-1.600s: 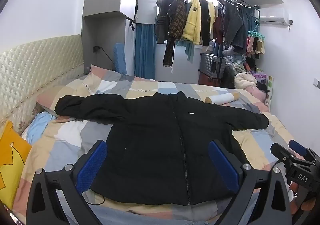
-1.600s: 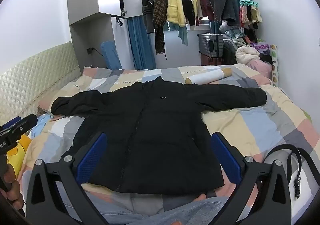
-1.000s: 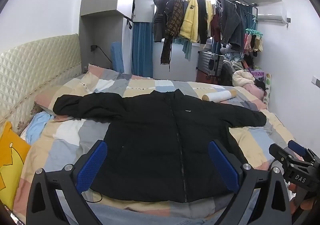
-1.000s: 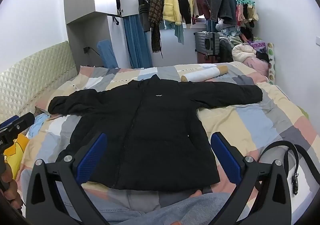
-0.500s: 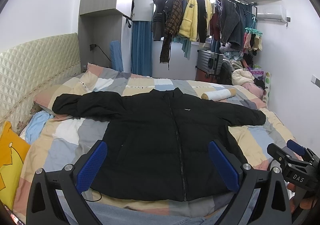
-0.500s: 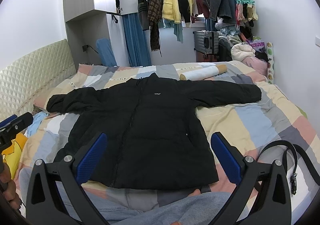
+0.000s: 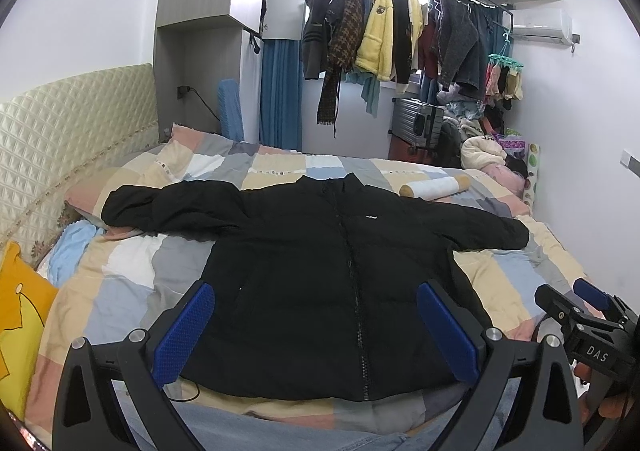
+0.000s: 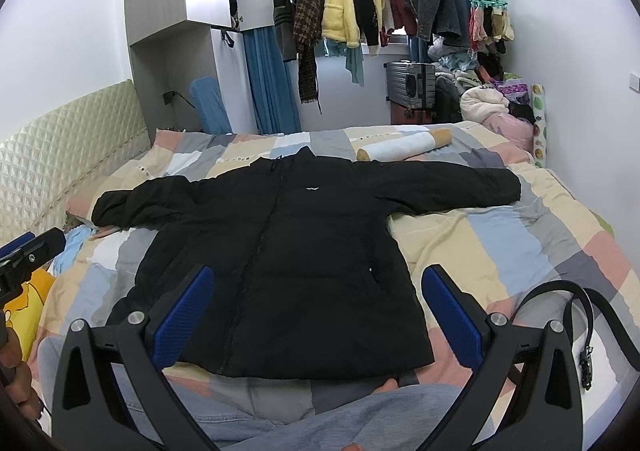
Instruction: Fold large clothes
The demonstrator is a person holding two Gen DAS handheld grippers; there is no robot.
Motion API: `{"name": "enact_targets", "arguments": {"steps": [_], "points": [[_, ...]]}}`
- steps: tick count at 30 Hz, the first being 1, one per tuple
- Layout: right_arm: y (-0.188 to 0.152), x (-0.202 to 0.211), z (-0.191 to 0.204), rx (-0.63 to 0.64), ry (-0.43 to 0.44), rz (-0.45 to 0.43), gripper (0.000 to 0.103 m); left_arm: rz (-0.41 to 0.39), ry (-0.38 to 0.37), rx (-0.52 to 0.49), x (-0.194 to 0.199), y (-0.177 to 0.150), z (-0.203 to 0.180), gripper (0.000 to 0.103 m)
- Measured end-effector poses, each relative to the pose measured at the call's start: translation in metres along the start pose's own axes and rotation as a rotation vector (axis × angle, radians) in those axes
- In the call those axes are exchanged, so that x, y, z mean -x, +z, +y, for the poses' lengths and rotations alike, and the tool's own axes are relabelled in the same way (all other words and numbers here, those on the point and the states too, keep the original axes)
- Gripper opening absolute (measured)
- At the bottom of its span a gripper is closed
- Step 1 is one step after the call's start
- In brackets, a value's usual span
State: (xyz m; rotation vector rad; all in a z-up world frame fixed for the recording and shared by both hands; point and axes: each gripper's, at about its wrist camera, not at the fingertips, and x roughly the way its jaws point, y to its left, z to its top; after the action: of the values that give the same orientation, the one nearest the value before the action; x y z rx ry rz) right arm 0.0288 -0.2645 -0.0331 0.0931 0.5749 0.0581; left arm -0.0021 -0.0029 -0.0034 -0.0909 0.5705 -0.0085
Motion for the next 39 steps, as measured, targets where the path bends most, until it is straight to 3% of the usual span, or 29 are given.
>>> {"name": "enact_targets", "arguments": {"steps": [23, 35, 39], "points": [[0.001, 0.004, -0.009, -0.013, -0.01, 0.009, 0.103, 0.013, -0.023, -0.013, 0.002, 0.002, -0.012, 0.102], [0.005, 0.006, -0.014, 0.009, -0.002, 0.008, 0.103, 0.019, 0.009, -0.01, -0.002, 0.009, -0.012, 0.102], [0.009, 0.007, -0.016, 0.008, -0.043, -0.003, 0.103, 0.038, 0.006, -0.002, -0.004, 0.008, -0.018, 0.102]]}}
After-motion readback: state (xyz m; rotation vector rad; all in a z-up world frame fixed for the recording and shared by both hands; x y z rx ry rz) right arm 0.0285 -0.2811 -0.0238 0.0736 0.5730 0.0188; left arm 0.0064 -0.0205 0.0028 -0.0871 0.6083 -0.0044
